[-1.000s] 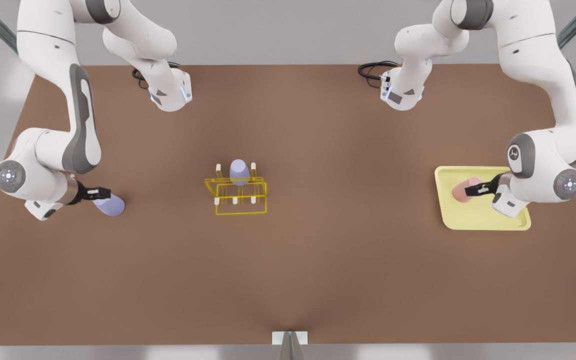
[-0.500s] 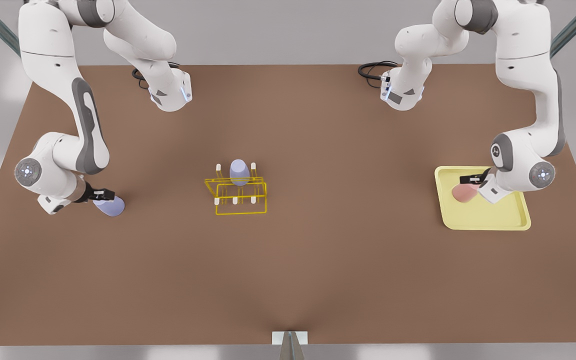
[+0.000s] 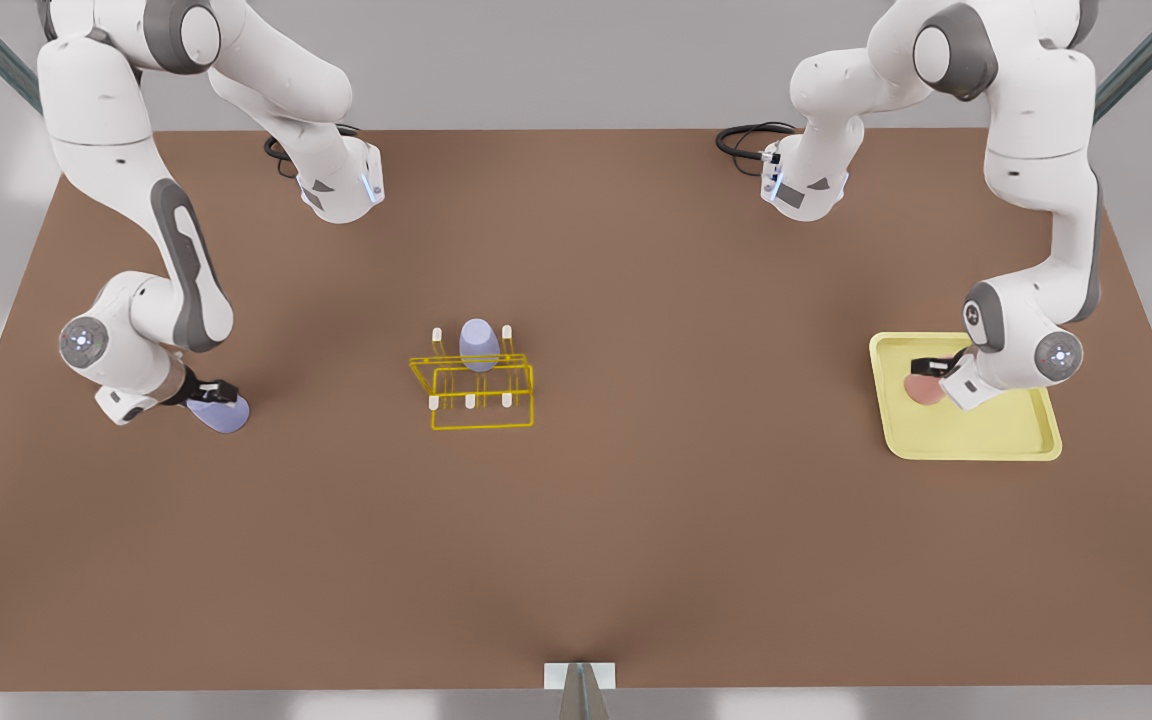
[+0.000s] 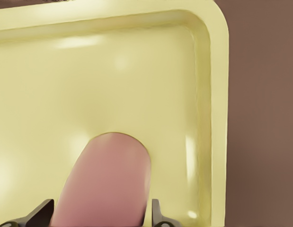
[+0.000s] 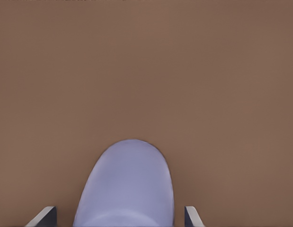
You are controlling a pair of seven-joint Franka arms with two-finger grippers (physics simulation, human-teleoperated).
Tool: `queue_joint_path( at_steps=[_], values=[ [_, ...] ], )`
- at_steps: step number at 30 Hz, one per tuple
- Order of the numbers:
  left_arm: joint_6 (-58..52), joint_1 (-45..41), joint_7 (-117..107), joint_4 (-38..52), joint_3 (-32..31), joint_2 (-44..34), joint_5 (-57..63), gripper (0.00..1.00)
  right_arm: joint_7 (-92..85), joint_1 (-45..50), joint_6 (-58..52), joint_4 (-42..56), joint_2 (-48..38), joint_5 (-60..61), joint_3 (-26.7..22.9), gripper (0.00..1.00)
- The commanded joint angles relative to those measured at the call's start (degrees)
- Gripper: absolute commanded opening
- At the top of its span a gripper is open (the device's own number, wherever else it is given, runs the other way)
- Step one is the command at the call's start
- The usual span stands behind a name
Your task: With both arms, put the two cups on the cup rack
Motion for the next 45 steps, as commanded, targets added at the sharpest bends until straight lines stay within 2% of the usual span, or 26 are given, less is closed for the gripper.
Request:
queue_joint_path(
  at_steps=[1,9,23,24,27,34,38,41,43,45],
  values=[
    [2.47,0.02,5.72,0.02,0.01,0.09,-0.01,0.96,-2.03,0.06,2.85,0.03,0.86,0.03,0.12,1.0],
    [-0.96,-0.33,5.63,0.55,-0.08,-1.23,-2.73,0.92,-2.82,-0.11,3.29,0.12,2.18,0.11,0.03,1.0],
    [0.18,-0.68,5.72,1.25,-0.08,0.35,-2.64,0.86,-3.96,-0.55,3.38,0.03,3.05,0.11,0.12,1.0],
    [0.18,-0.68,5.72,1.42,-0.08,0.7,-2.64,0.86,-3.96,-0.55,3.38,0.03,3.05,0.11,0.12,0.98],
    [0.18,-0.77,5.72,1.51,-0.08,0.79,-2.64,0.86,-3.96,-0.55,3.38,0.12,3.05,0.02,0.12,0.83],
    [-1.22,-0.68,4.58,1.95,-0.08,0.52,-2.73,0.83,-4.75,-0.55,3.2,0.65,2.97,0.11,0.21,0.83],
    [-7.98,-0.77,2.82,4.94,-0.08,-0.53,-2.64,0.83,-4.66,-0.47,2.41,1.0,2.35,1.25,1.35,0.83],
    [-14.67,-1.73,-1.49,9.51,-0.26,-0.53,-2.73,0.83,-4.75,-0.03,-7.16,4.95,1.3,5.03,2.76,0.84],
    [-19.33,-2.09,-3.6,13.99,-0.7,0.08,-2.82,0.83,-4.66,-0.03,-9.1,6.01,-0.28,5.56,5.22,0.84],
    [-24.07,-2.09,-8.52,19.09,-3.33,0.79,-3.52,0.83,-4.66,0.06,-15.07,9.7,-1.16,6.88,7.59,0.84]
  ],
)
